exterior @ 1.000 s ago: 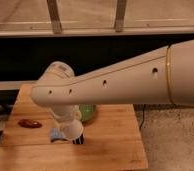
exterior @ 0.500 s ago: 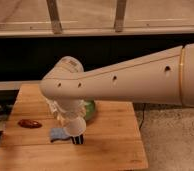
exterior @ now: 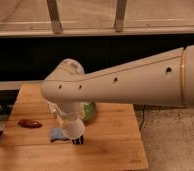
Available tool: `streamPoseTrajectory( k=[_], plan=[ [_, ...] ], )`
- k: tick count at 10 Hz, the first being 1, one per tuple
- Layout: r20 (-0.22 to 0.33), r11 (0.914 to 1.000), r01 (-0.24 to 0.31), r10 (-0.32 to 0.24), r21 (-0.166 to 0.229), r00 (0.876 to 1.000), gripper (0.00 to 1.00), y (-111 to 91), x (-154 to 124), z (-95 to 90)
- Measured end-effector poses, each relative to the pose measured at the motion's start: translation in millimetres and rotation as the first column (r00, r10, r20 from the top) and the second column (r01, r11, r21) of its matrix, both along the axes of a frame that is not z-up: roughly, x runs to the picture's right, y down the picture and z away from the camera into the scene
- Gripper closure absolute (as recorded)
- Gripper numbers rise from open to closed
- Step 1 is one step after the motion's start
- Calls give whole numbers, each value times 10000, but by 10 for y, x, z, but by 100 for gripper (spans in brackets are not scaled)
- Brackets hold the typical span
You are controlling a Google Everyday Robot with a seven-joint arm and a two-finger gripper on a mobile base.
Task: Place the ceramic cup over the eraser
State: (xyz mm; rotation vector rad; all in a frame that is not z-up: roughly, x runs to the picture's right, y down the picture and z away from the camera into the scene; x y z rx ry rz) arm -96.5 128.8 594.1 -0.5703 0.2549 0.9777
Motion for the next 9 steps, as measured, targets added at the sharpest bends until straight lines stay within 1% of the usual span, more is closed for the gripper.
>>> streamPoseTrajectory(
  k=[1, 2, 4, 6, 7, 8, 9],
  plan=[
    [49, 10000, 85, -85, -21, 10000, 100, 13, -2, 5],
    [116, 9999, 144, -143, -22, 9998, 97, 19, -12, 4],
    [145, 9998, 216, -216, -29, 9997, 77, 28, -24, -4],
    [148, 9998, 212, -212, 3, 9997, 60, 16, -28, -12],
    [140, 9998, 173, -173, 15, 9998, 48, 6, -31, -12],
    [143, 9999, 159, -159, 1, 9998, 41, 5, -35, -6],
    [155, 9999, 129, -129, -6, 9998, 28, 0, -43, -3]
  ],
)
